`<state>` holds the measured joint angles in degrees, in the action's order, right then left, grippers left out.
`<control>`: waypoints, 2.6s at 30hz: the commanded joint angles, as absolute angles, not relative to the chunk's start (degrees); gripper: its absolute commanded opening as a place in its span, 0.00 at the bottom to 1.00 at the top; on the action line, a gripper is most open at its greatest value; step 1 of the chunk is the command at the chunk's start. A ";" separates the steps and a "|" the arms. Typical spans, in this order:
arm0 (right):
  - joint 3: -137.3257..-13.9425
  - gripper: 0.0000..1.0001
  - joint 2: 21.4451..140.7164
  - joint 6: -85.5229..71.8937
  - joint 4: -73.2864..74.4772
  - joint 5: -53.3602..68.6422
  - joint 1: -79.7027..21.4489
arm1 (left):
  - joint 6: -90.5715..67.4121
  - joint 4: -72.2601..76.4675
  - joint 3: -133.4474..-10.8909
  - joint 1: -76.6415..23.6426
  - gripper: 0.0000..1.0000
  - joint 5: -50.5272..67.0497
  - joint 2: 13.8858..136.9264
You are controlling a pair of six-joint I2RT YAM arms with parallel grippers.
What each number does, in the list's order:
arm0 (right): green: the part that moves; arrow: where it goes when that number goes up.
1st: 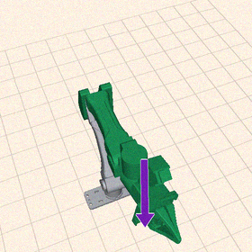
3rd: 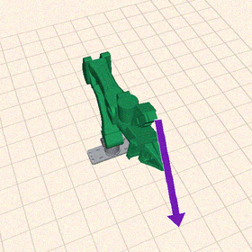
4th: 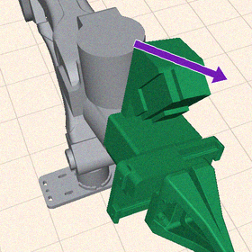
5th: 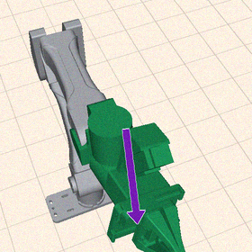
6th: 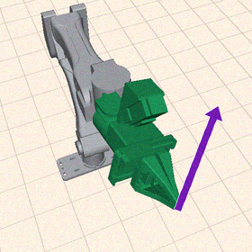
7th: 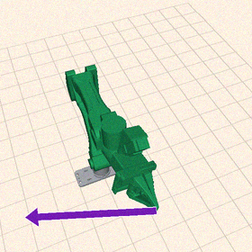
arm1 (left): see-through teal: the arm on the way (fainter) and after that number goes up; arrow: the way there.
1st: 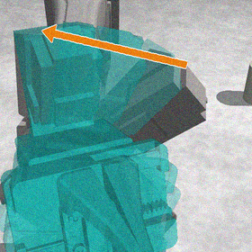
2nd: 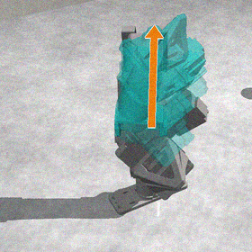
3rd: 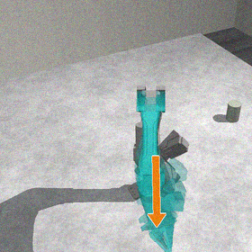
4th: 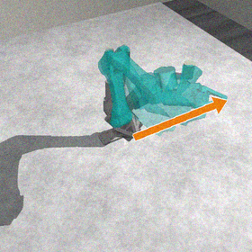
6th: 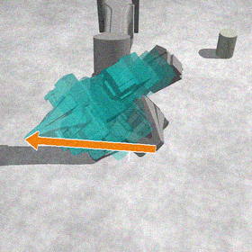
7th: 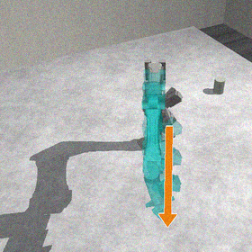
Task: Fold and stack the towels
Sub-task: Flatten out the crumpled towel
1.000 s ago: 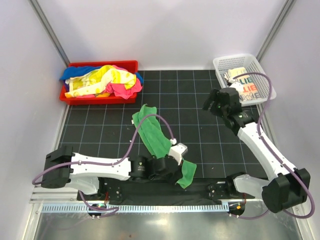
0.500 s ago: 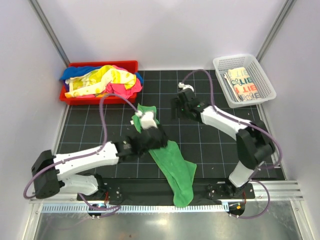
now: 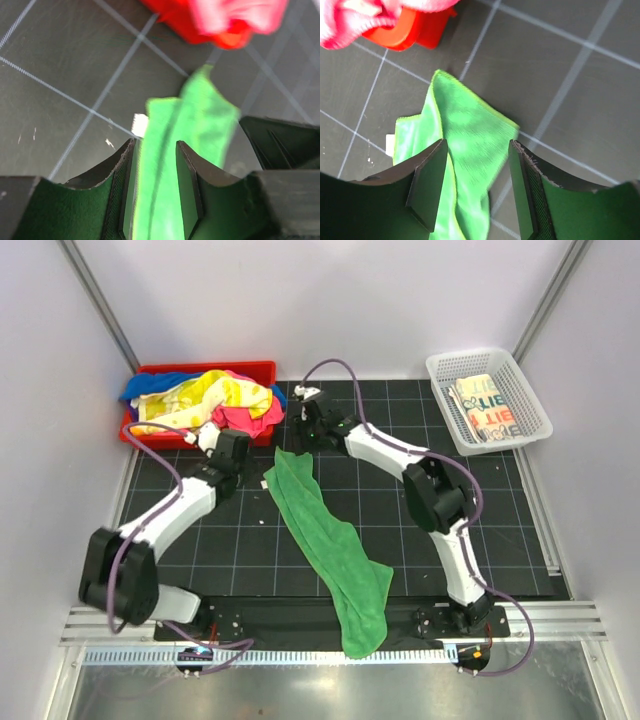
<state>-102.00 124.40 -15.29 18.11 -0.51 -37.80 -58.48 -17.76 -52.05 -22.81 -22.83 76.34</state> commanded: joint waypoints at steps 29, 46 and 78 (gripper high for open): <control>-110.65 0.59 131.83 -16.17 10.02 2.64 -40.69 | -58.89 1.59 -54.93 -13.54 0.37 -1.67 103.88; -117.42 0.59 139.48 -17.84 11.60 2.99 -41.83 | -57.66 0.44 -53.44 -14.06 0.36 -2.29 102.48; -108.47 0.01 126.13 -12.13 14.94 -11.24 -42.10 | -50.28 -5.97 -54.40 -15.46 0.49 -1.31 97.73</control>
<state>-109.93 132.35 -14.94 14.24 -8.03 -42.37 -52.07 -3.79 -53.87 -14.22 -1.21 99.83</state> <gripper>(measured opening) 0.059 0.487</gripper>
